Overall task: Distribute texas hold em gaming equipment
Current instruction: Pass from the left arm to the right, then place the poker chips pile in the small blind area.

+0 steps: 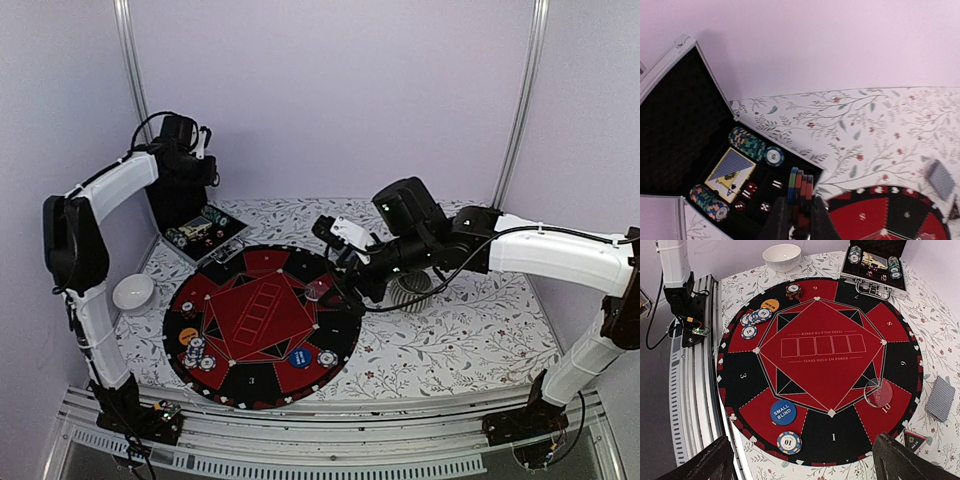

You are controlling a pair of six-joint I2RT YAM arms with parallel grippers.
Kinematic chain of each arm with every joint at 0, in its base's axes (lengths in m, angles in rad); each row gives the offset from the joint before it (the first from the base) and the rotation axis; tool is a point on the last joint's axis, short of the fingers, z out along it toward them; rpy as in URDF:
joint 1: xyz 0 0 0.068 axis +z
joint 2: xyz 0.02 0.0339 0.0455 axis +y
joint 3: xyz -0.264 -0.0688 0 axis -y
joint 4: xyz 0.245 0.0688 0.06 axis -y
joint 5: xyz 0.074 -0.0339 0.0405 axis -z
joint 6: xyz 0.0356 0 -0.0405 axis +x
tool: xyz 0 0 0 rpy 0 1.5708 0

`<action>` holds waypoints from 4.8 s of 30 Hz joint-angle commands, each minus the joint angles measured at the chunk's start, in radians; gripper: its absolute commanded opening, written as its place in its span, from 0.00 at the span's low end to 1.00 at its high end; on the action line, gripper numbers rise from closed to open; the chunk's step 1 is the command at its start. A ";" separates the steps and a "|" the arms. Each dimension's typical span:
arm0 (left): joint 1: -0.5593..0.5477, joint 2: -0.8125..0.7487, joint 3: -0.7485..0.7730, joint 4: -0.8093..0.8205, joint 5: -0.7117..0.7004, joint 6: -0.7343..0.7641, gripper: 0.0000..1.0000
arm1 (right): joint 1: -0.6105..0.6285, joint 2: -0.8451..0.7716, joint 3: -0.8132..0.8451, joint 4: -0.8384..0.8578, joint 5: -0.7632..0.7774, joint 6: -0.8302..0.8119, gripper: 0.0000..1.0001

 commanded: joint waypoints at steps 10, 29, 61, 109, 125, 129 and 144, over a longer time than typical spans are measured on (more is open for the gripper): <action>-0.410 -0.532 -0.496 0.229 0.340 -0.407 0.00 | -0.005 -0.020 0.085 0.174 0.350 0.051 0.99; -0.552 -0.614 -0.663 0.340 0.411 -0.579 0.00 | 0.026 0.188 0.183 0.315 0.250 -0.055 0.93; -0.556 -0.527 -0.708 0.286 0.452 -0.538 0.41 | 0.008 0.201 0.186 0.194 0.230 0.025 0.02; -0.422 -0.693 -0.848 0.132 0.257 -0.433 0.81 | -0.064 0.466 0.077 -0.136 0.011 -0.172 0.04; -0.408 -0.695 -0.845 0.126 0.262 -0.426 0.81 | -0.063 0.558 0.110 -0.167 0.041 -0.238 0.31; -0.399 -0.703 -0.845 0.117 0.255 -0.419 0.81 | -0.063 0.555 0.110 -0.165 0.034 -0.236 0.45; -0.367 -0.727 -0.843 0.103 0.257 -0.412 0.81 | -0.063 0.517 0.112 -0.180 0.033 -0.234 0.61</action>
